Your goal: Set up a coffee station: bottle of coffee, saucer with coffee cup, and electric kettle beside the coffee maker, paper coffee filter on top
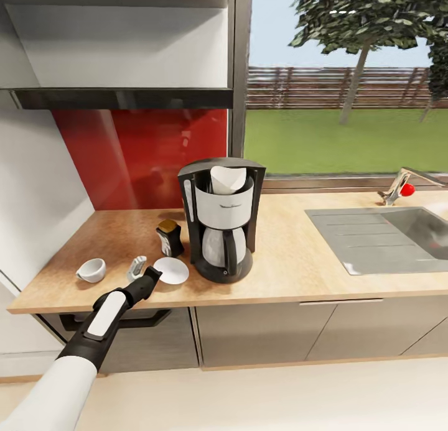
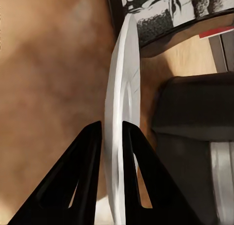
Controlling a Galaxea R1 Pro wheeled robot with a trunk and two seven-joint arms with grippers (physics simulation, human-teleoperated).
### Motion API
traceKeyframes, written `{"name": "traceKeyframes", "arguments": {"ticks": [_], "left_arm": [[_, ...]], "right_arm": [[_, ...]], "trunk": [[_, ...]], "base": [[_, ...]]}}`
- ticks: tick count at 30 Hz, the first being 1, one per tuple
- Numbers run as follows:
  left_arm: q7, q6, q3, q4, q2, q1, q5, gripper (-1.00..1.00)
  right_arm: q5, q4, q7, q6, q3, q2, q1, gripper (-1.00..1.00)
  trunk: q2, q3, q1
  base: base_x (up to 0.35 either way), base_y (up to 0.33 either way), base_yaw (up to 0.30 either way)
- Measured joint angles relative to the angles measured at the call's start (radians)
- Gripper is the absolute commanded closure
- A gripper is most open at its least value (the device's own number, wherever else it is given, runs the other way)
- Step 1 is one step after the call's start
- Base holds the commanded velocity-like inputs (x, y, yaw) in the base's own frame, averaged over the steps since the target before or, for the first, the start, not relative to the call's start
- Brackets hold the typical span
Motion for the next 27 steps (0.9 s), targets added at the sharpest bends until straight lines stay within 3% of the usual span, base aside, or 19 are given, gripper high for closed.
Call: {"name": "traceKeyframes", "arguments": {"ticks": [3,4,19,27], "left_arm": [[0.0,0.0,0.0,0.0,0.0,0.0,0.0,1.0],[0.0,0.0,0.0,0.0,0.0,0.0,0.0,-1.0],[0.001,0.0,0.004,0.0,0.001,0.0,0.0,-1.0],[0.001,0.001,0.006,0.0,0.001,0.0,0.004,-1.0]], "right_arm": [[0.0,0.0,0.0,0.0,0.0,0.0,0.0,-1.0],[0.0,0.0,0.0,0.0,0.0,0.0,0.0,-1.0],[0.0,0.0,0.0,0.0,0.0,0.0,0.0,-1.0],[0.0,0.0,0.001,0.0,0.0,0.0,0.0,-1.0]], "trunk": [[0.0,0.0,0.0],[0.0,0.0,0.0],[0.0,0.0,0.0],[0.0,0.0,0.0]], "base": [[0.0,0.0,0.0],[0.0,0.0,0.0],[-0.003,0.005,0.0],[-0.163,0.224,0.0]]}}
